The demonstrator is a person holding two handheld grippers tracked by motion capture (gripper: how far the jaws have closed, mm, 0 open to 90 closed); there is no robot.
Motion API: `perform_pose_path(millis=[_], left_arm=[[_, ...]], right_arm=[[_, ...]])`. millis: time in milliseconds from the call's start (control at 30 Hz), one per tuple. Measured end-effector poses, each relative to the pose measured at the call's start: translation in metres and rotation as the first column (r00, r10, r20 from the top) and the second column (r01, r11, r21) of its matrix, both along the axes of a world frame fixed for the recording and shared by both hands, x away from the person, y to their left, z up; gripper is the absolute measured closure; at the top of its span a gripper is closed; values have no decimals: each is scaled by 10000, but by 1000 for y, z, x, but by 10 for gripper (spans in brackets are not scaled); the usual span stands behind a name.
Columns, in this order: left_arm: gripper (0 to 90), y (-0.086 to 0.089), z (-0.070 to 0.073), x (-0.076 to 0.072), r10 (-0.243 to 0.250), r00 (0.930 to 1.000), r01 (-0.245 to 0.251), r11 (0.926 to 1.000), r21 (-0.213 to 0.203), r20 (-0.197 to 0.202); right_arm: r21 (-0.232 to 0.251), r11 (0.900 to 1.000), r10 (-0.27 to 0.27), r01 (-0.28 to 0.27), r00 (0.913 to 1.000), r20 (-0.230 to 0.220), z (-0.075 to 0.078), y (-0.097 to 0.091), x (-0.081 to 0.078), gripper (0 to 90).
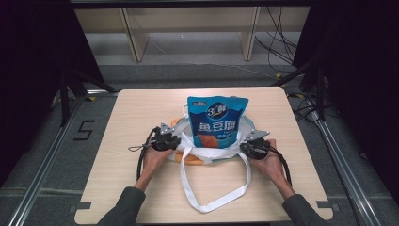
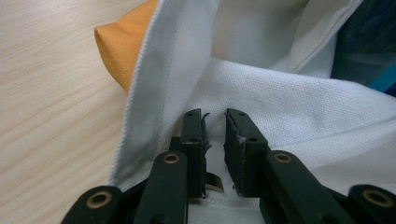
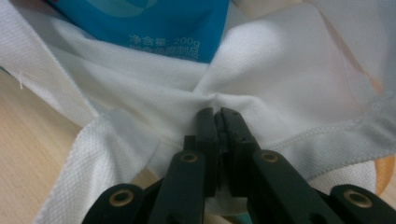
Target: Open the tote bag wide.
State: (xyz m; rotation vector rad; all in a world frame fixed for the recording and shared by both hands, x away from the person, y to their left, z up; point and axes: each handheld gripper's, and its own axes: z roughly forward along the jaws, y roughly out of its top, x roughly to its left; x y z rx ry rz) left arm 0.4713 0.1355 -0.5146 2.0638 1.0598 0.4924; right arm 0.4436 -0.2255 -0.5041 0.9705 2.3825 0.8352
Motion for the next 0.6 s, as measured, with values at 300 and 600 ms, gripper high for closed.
perform_pose_path(millis=[300, 600], left_arm=[[749, 1, 1, 1, -93, 9998, 87, 9993, 359, 178], [703, 0, 2, 0, 157, 9994, -154, 9998, -98, 318]], right_arm=[[-19, 10000, -16, 16, 10000, 71, 0, 0, 2, 851], [411, 9990, -153, 150, 9998, 88, 4, -5, 1, 745]])
